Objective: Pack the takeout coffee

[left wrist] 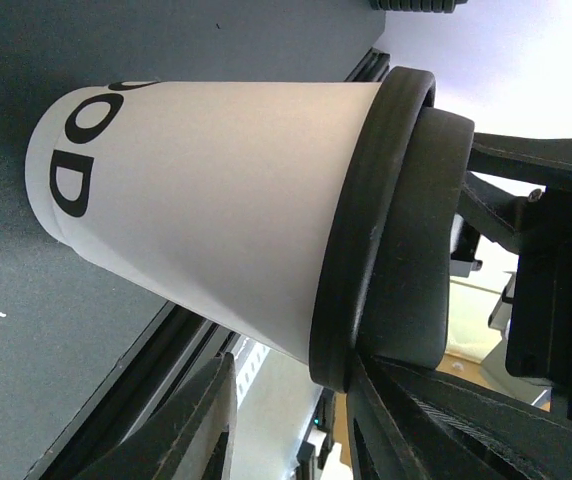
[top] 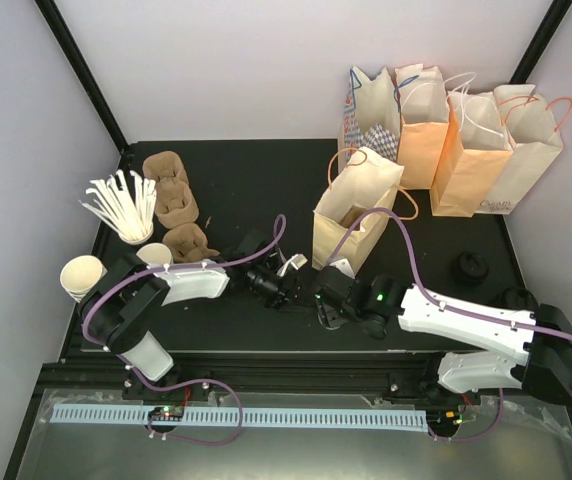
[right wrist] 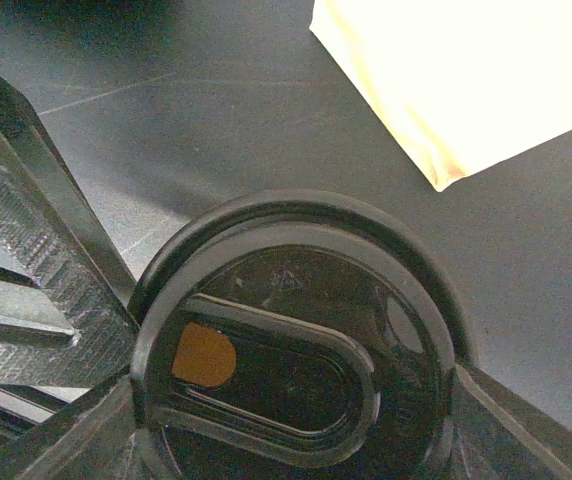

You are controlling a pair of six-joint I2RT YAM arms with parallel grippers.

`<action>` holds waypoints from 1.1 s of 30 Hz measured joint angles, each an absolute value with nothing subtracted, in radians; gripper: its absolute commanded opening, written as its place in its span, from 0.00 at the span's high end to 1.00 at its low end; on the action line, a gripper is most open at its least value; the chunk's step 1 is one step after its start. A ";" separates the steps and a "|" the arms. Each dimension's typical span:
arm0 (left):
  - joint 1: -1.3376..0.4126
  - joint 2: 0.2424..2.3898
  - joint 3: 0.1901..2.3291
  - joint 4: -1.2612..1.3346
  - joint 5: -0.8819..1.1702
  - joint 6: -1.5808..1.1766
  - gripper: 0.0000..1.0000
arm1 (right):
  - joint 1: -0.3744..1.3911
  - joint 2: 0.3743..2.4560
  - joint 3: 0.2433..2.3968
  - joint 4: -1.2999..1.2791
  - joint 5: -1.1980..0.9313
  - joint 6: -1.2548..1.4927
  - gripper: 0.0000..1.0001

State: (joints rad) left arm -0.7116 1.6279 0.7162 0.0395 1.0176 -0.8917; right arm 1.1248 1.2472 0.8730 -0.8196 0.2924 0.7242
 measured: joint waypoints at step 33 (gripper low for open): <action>-0.774 0.974 0.225 0.149 0.549 -1.143 0.26 | 1.087 1.724 1.427 -1.147 0.157 1.155 0.37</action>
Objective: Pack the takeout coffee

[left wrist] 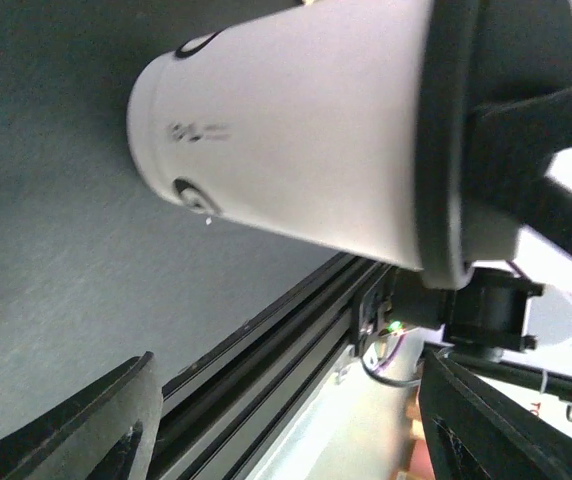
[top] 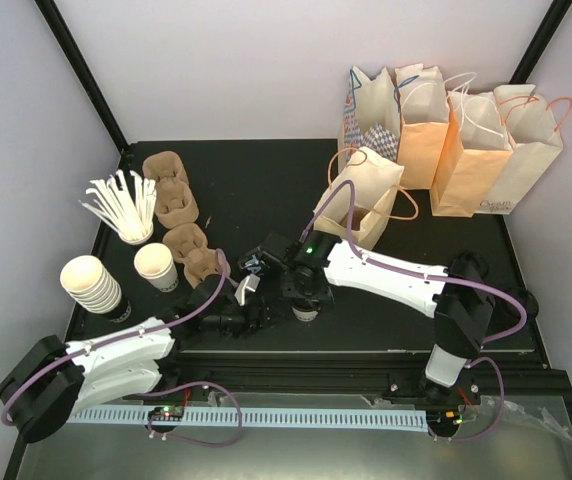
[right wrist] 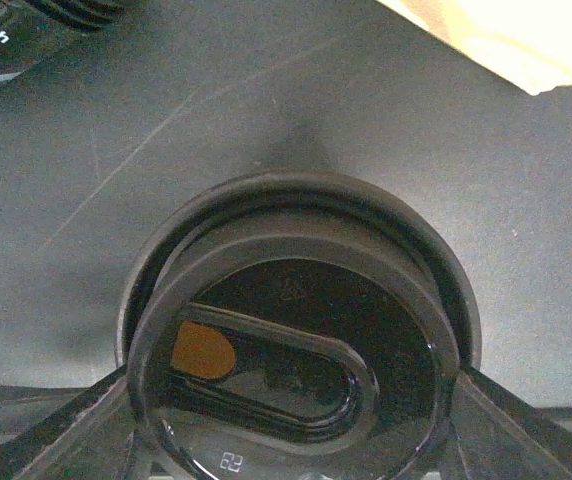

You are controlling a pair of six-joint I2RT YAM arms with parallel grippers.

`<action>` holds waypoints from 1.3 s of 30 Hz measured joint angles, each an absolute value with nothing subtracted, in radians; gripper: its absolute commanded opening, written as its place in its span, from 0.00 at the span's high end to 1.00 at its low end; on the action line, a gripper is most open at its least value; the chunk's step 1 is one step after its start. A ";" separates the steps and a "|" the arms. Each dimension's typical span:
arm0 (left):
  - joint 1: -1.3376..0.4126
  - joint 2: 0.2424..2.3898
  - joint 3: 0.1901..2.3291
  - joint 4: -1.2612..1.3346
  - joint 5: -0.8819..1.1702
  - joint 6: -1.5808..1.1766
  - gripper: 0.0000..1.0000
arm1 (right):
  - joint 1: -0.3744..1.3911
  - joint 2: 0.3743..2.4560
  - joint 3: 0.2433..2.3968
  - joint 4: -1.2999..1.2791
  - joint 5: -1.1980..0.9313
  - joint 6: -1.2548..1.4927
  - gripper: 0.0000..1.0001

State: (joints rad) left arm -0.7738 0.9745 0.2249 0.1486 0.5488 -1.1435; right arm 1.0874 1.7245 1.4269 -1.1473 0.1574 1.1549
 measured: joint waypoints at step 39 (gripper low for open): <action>-0.794 1.264 0.277 0.473 0.670 -1.267 0.55 | 1.060 1.714 1.412 -1.132 0.015 1.262 0.39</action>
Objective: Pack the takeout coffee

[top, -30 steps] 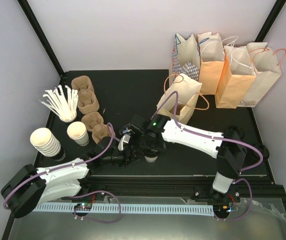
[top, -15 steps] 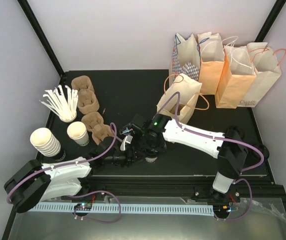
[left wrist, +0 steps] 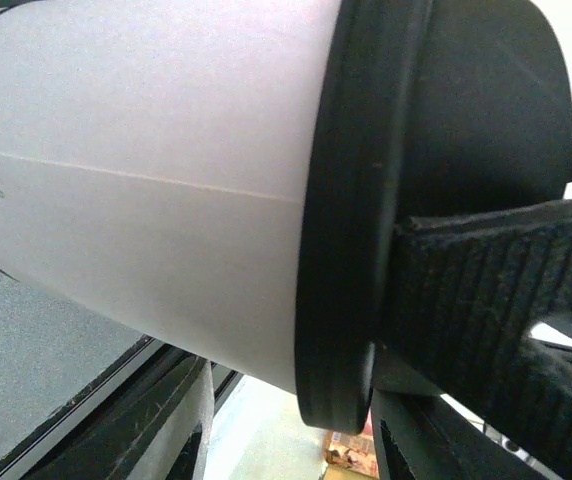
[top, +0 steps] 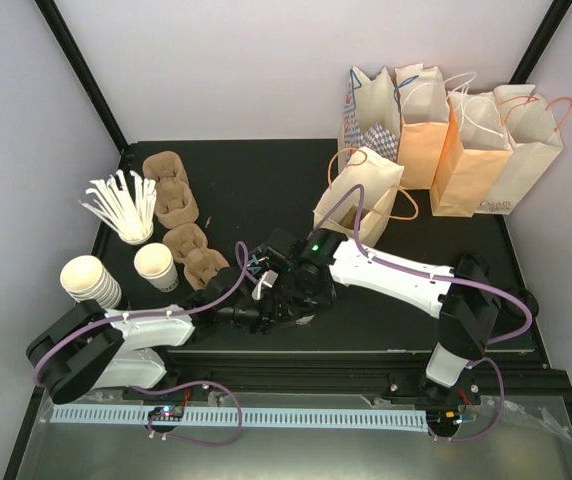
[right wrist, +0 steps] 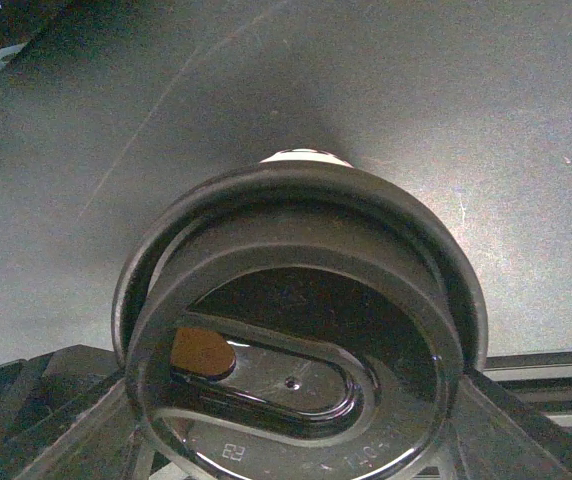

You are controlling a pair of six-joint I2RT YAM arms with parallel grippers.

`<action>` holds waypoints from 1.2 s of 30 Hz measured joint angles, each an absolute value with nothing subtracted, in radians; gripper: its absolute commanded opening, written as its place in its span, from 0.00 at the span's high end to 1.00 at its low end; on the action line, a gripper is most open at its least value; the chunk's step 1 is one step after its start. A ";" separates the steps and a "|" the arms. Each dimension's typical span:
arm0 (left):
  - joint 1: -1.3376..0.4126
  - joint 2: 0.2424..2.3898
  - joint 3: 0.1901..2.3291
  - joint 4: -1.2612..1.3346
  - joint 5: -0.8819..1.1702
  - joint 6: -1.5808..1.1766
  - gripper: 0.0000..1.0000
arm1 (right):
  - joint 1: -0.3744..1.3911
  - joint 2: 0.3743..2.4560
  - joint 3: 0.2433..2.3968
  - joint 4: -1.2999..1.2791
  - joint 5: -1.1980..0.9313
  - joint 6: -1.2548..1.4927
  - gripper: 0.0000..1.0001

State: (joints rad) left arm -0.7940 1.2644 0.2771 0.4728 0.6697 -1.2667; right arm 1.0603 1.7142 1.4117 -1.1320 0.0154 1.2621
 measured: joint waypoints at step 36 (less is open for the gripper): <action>-0.686 1.480 0.211 0.861 0.908 -1.301 0.87 | 1.051 1.762 1.453 -1.153 -0.016 1.246 0.41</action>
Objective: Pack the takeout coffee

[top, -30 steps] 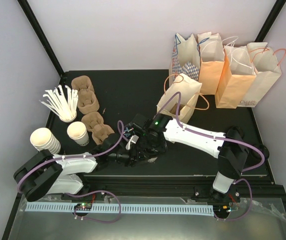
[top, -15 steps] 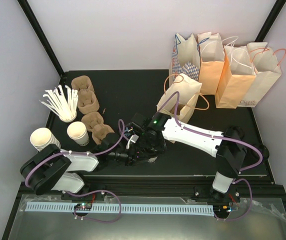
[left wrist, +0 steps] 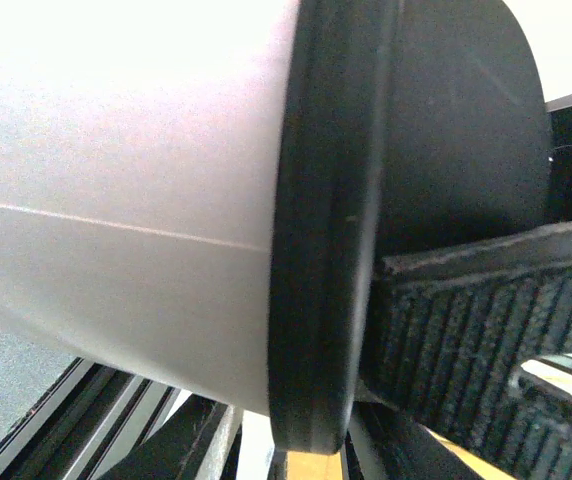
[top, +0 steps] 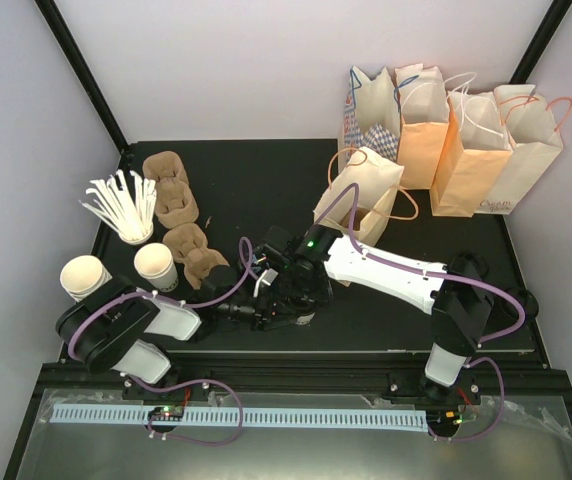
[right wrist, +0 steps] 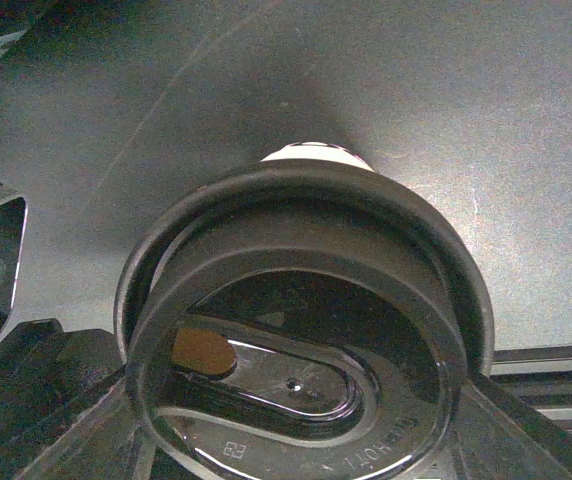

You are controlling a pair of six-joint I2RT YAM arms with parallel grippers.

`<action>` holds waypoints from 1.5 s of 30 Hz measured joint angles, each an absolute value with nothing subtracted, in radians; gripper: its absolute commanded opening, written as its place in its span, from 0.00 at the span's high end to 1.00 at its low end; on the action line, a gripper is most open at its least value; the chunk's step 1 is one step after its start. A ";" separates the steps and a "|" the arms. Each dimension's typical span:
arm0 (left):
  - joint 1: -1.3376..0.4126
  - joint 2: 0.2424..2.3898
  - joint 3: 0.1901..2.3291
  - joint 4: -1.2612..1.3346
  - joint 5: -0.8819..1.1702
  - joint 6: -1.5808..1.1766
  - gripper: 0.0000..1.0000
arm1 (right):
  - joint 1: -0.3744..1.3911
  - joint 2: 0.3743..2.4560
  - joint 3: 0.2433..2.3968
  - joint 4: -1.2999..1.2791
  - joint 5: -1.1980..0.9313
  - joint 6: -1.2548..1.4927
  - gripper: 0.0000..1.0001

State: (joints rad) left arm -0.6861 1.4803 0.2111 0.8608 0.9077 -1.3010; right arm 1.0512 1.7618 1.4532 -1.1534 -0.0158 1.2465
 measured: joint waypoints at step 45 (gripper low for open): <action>-0.633 1.018 0.335 -0.046 0.737 -1.157 0.39 | 1.048 1.781 1.488 -1.174 -0.030 1.042 0.46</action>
